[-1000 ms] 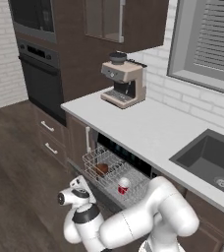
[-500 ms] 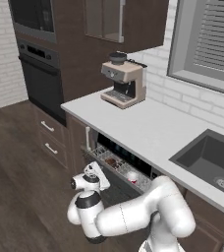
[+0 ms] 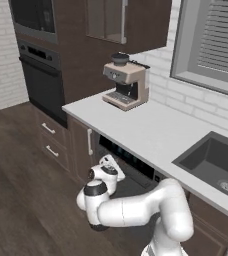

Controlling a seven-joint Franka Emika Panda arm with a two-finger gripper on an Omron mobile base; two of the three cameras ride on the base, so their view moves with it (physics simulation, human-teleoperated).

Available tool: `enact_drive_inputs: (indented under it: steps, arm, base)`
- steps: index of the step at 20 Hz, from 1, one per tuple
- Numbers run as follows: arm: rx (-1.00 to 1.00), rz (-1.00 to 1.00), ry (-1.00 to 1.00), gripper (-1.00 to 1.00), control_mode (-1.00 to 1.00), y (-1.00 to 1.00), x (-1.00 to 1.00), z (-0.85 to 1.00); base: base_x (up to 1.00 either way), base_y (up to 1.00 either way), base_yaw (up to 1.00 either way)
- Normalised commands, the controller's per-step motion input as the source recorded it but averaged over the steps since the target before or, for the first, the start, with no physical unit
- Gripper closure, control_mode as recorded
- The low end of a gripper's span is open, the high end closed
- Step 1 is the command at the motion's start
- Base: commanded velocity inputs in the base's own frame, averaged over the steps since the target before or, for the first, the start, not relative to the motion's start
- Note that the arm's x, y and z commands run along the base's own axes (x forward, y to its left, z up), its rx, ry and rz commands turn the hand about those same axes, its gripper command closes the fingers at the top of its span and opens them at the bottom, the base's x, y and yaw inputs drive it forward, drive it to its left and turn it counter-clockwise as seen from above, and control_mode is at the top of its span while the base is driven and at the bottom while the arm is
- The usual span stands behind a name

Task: Pick up the cup and bowl from the counter, place them in the dishwasher, and close the dishwasher door.

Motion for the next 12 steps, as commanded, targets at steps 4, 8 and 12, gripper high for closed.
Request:
enact_drive_inputs:
  steps: [4,8,12]
  arm:
    - [-0.31,-0.01,0.0,-1.0,-1.0,-0.78,0.44,-1.0]
    - [-0.21,0.0,0.03,-1.0,-1.0,-0.63,0.17,-0.98]
    - [-0.08,0.01,0.0,-1.0,-1.0,-0.44,0.0,-0.73]
  base:
    - [0.0,0.0,0.0]
    - [0.0,0.0,0.0]
    - [0.0,0.0,0.0]
